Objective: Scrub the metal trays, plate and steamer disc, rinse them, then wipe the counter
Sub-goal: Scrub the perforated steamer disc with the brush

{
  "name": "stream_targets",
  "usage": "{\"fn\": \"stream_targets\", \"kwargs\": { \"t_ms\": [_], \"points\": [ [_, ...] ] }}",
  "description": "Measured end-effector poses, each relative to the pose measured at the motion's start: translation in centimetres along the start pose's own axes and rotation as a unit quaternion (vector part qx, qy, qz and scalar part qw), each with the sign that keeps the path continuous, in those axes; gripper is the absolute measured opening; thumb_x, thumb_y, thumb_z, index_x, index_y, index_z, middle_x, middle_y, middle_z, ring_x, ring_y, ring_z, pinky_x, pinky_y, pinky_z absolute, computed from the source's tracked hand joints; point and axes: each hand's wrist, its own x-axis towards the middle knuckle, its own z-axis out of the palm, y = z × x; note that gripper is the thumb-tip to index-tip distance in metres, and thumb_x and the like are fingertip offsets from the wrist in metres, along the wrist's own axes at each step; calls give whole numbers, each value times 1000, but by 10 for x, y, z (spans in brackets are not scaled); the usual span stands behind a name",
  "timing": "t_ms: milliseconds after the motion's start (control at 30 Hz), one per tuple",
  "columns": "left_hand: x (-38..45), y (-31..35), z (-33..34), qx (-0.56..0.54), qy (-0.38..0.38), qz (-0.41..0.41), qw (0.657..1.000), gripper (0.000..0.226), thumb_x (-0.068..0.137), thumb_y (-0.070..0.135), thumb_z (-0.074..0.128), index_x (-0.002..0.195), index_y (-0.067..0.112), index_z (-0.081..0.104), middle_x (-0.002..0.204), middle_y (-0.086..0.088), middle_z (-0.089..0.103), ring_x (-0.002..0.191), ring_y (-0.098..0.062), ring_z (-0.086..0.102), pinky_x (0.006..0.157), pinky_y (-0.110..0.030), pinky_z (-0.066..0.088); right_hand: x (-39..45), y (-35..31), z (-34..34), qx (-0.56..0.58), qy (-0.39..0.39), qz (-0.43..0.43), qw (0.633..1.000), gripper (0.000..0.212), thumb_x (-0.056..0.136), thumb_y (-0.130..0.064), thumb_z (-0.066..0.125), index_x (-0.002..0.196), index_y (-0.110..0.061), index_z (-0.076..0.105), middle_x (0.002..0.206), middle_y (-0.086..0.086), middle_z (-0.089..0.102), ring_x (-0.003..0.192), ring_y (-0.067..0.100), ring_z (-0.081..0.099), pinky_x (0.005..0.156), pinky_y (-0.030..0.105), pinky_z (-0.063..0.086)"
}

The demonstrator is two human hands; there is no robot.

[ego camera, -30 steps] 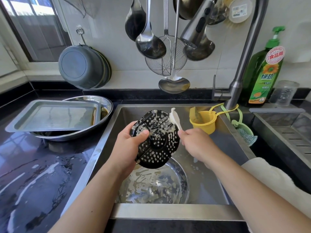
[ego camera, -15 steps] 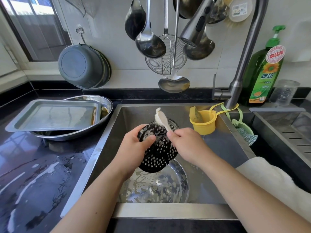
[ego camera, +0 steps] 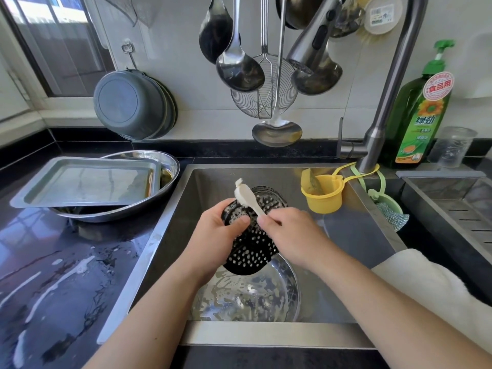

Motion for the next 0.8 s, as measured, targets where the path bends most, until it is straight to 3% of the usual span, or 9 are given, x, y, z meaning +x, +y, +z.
{"fn": "stream_targets", "kwargs": {
  "t_ms": [267,567,700,800],
  "points": [
    [3,1,-4,-45,35,0,998,24,99,2,63,117,16,70,108,-10,78,106,-30,73,95,-50,57,13,17,-14,-15,71,97,993,51,105,-40,43,62,-13,40,63,6,46,62,23,43,53,35,27],
    [0,1,2,-27,7,-2,1000,25,99,1,62,116,18,71,105,-6,78,100,-22,75,83,-36,58,3,4,0,-11,8,-8,1000,50,103,-44,50,63,-15,45,57,-3,46,56,18,43,53,34,28],
    [1,2,2,-53,14,-10,998,24,98,1,63,117,15,70,106,-10,78,103,-29,74,89,-45,59,6,7,-5,-27,56,19,998,50,103,-43,48,62,-16,45,59,0,49,57,20,46,51,33,28],
    [3,3,-1,-90,27,-15,995,24,98,-1,62,118,12,69,107,-12,78,103,-31,75,85,-44,60,9,14,-12,-23,87,72,993,50,105,-43,45,63,-14,44,63,4,51,60,24,48,52,33,30]
  ]
}}
